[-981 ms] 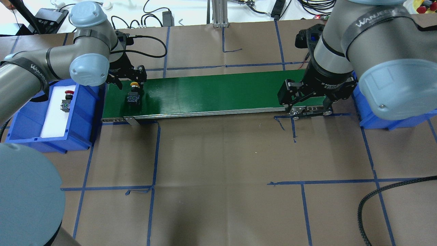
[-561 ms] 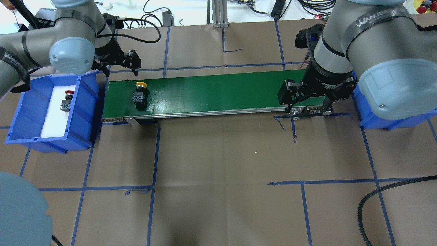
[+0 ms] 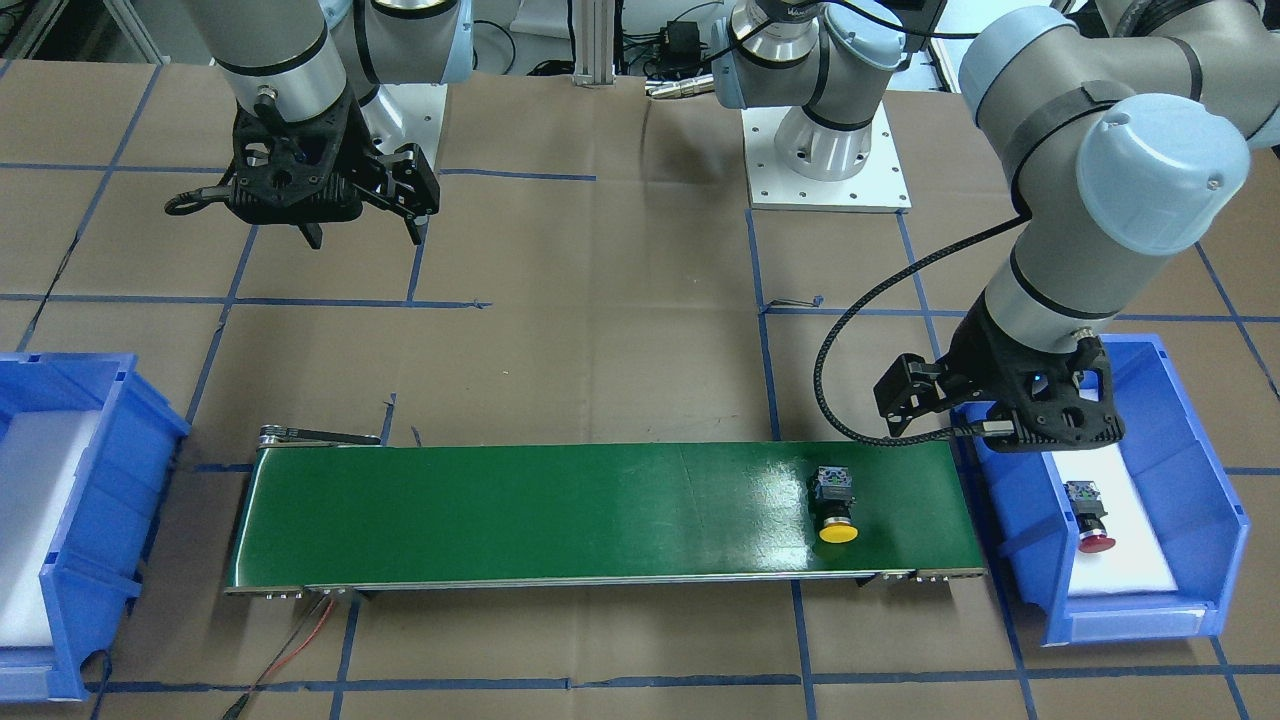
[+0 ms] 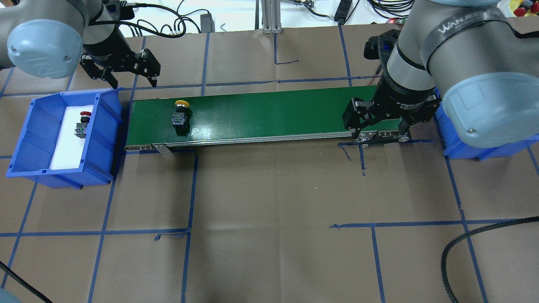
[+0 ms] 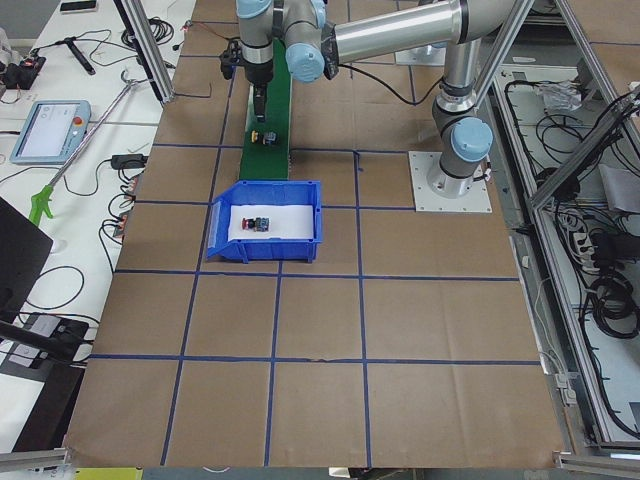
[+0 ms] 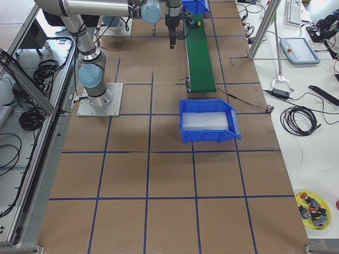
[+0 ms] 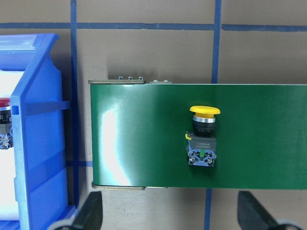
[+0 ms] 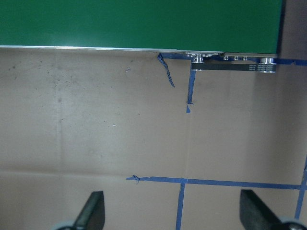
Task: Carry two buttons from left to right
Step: 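Open the left gripper to release the yellow button on the belt, then return the left gripper to the bin and grasp the red-capped button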
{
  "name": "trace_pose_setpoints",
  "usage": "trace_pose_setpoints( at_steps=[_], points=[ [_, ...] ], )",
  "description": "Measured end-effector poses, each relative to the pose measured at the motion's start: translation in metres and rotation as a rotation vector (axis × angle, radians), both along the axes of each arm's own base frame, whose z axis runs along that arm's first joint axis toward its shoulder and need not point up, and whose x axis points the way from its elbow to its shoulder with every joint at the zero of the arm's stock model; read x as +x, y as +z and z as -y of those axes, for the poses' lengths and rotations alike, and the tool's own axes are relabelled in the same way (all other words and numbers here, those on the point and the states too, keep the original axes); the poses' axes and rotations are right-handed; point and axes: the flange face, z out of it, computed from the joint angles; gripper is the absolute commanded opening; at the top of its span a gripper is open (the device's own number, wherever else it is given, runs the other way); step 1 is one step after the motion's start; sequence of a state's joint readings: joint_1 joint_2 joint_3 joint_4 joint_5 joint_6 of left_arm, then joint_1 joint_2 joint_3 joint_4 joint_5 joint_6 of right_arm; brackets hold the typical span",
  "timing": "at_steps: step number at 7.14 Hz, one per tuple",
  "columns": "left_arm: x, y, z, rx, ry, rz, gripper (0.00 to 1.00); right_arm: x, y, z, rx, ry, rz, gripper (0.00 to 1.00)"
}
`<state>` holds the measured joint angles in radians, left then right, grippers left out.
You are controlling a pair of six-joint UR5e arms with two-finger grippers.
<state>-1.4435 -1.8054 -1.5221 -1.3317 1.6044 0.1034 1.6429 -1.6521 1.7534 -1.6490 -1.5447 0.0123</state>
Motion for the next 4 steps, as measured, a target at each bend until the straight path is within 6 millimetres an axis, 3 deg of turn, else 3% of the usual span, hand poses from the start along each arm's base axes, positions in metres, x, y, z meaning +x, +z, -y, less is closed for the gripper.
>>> trace_pose_setpoints(
  at_steps=[1,4],
  points=[
    [0.021,-0.001,0.002,0.004,-0.002,0.000,1.00,0.000,0.000,0.000,0.000,0.000,0.000,1.00],
    [0.127,-0.017,0.007,0.029,-0.009,0.000,1.00,0.000,0.000,0.000,0.001,0.000,0.000,1.00]
  ],
)
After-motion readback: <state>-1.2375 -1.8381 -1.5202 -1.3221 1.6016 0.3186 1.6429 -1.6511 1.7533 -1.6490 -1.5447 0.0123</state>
